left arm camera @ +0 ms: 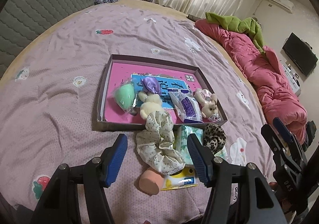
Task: Organize soft objects
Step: 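Withdraw both open tools from the box back over the bed cover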
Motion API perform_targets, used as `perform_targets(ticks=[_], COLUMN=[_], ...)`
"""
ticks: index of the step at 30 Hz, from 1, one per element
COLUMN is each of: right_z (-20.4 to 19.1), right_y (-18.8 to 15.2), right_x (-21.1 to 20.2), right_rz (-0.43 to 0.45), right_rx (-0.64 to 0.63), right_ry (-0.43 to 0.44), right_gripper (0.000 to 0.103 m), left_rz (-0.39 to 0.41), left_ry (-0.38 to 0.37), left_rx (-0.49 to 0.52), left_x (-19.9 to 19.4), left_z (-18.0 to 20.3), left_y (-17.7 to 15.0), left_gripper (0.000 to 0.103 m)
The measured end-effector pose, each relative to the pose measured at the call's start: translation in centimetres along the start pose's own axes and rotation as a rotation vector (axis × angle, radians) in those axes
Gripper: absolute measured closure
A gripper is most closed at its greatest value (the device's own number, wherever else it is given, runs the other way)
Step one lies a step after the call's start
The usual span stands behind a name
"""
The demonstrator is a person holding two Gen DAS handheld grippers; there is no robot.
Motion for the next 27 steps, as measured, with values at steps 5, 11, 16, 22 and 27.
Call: perform_targets(ticks=[5, 11, 16, 22, 27], right_z=[0.0, -0.1, -0.2, 0.4, 0.4], right_y=[-0.7, -0.9, -1.2, -1.8, -2.5], right_x=[-0.8, -1.4, -1.9, -2.5, -2.9], right_rz=[-0.014, -0.027, -0.042, -0.066, -0.089], right_rx=[0.002, -0.004, 0.009, 0.035, 0.029], right_ry=[-0.002, -0.003, 0.008, 0.003, -0.004], right_gripper=[0.028, 0.028, 0.028, 0.028, 0.028], left_rz=[0.007, 0.003, 0.005, 0.008, -0.012], left_ry=[-0.01, -0.015, -0.023, -0.016, -0.018], left_rx=[0.002, 0.017, 0.021, 0.02, 0.03], left_x=[-0.6, -1.0, -1.6, -2.3, -2.3], left_z=[0.0, 0.1, -0.1, -0.7, -0.8], left_y=[-0.4, -0.8, -1.2, -1.9, -2.9], left_gripper=[0.041, 0.041, 0.041, 0.041, 0.041])
Point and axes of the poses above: each gripper's, at about its wrist camera, not at the fingertips, and x roughly the way its jaws point, z to its right, y to its top, the point moved 4 cm from there along x, roughly the way its jaws point, and after that the axes turned 10 degrees about x, right-handed, at the moved point
